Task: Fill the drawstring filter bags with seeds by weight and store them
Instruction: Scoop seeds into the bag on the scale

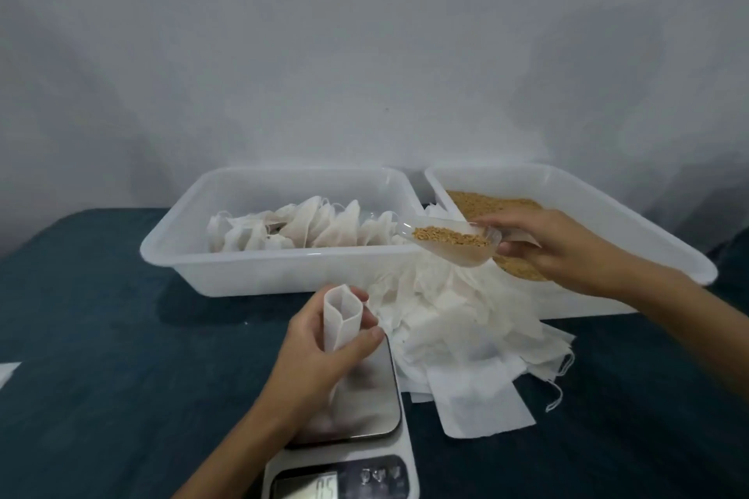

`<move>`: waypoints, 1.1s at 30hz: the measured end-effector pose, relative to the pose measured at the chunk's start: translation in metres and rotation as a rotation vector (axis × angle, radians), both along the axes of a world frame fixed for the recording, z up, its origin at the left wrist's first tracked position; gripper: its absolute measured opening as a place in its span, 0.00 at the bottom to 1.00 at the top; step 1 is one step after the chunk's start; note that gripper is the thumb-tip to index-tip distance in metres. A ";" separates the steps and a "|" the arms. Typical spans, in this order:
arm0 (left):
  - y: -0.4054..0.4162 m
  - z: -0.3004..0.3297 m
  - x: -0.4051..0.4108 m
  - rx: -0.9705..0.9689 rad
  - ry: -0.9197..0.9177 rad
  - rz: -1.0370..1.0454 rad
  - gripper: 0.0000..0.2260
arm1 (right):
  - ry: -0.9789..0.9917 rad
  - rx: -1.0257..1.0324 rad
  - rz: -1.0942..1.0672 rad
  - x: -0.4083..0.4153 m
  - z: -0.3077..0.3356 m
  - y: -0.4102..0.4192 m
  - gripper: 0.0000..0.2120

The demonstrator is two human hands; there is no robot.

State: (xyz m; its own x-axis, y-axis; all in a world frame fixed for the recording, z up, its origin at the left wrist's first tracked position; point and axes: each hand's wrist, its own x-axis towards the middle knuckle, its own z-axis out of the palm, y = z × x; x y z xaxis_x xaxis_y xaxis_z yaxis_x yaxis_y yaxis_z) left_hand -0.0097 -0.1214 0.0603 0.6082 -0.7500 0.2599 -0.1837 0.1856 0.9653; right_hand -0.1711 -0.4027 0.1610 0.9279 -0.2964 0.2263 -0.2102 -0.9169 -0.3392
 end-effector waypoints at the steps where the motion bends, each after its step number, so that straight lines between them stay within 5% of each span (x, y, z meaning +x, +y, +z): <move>1: 0.002 -0.001 0.000 0.001 0.006 -0.011 0.16 | 0.002 -0.028 0.042 0.001 0.003 0.010 0.22; 33: 0.005 -0.003 -0.002 -0.007 0.072 -0.045 0.15 | -0.058 -0.611 0.358 0.027 0.039 0.063 0.23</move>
State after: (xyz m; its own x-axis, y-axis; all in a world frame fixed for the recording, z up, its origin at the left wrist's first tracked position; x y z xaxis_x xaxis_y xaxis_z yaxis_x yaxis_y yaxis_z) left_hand -0.0118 -0.1167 0.0570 0.5913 -0.7753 0.2219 -0.1052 0.1987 0.9744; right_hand -0.1437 -0.3394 0.2001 0.9259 0.2198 0.3073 0.1420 -0.9562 0.2559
